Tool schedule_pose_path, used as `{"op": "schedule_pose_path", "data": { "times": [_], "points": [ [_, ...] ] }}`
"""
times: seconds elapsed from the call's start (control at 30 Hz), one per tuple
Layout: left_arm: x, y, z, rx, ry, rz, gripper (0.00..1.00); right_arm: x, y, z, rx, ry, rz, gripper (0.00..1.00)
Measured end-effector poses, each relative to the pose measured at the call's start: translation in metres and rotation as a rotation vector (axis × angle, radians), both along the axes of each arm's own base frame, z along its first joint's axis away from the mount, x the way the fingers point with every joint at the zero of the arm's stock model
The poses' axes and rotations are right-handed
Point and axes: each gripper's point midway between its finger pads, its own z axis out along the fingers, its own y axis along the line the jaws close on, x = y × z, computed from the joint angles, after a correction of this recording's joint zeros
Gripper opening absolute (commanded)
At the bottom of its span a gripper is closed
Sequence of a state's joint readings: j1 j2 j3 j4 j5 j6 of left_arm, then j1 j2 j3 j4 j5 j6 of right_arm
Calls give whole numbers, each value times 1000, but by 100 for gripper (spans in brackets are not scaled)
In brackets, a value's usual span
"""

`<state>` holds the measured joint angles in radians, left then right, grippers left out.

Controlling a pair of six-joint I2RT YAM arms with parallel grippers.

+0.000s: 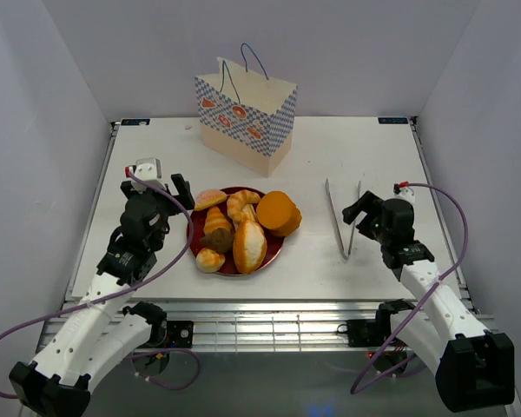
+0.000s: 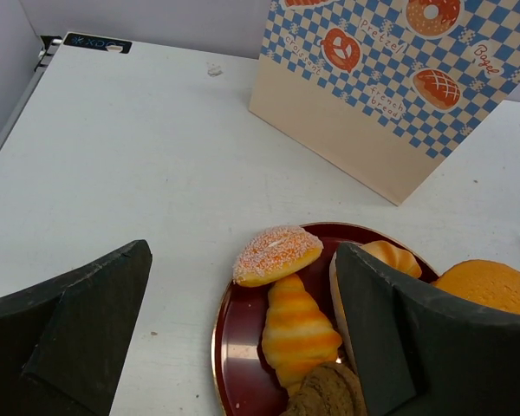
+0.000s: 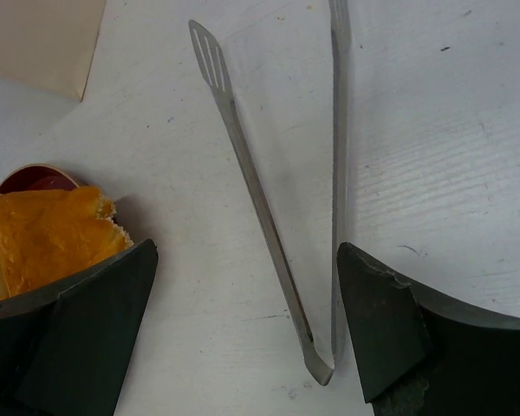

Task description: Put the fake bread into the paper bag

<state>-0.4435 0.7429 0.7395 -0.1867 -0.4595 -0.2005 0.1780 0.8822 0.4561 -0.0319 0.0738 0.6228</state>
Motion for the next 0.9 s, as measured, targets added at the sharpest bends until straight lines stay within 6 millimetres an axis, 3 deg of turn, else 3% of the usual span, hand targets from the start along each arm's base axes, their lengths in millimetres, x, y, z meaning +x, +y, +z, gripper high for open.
{"op": "schedule_pose_path", "data": {
  "times": [0.17,0.3,0.4,0.53,0.67,0.9],
  "points": [
    [-1,1,-2,4,9,4,98,-1,-16,12,-28,-18,-89,90],
    [-2,2,-2,4,9,5,98,-1,-24,34,-107,-117,-65,90],
    [-2,1,-2,3,10,4,98,-3,-23,39,-138,-149,-34,90],
    [-2,1,-2,3,11,4,98,-7,-21,27,-165,-119,10,92],
    [0,0,-5,3,21,1,98,-13,-18,1,-209,0,70,92],
    [1,-4,-10,4,37,-16,98,-24,1,-34,-230,142,203,91]
  ]
}}
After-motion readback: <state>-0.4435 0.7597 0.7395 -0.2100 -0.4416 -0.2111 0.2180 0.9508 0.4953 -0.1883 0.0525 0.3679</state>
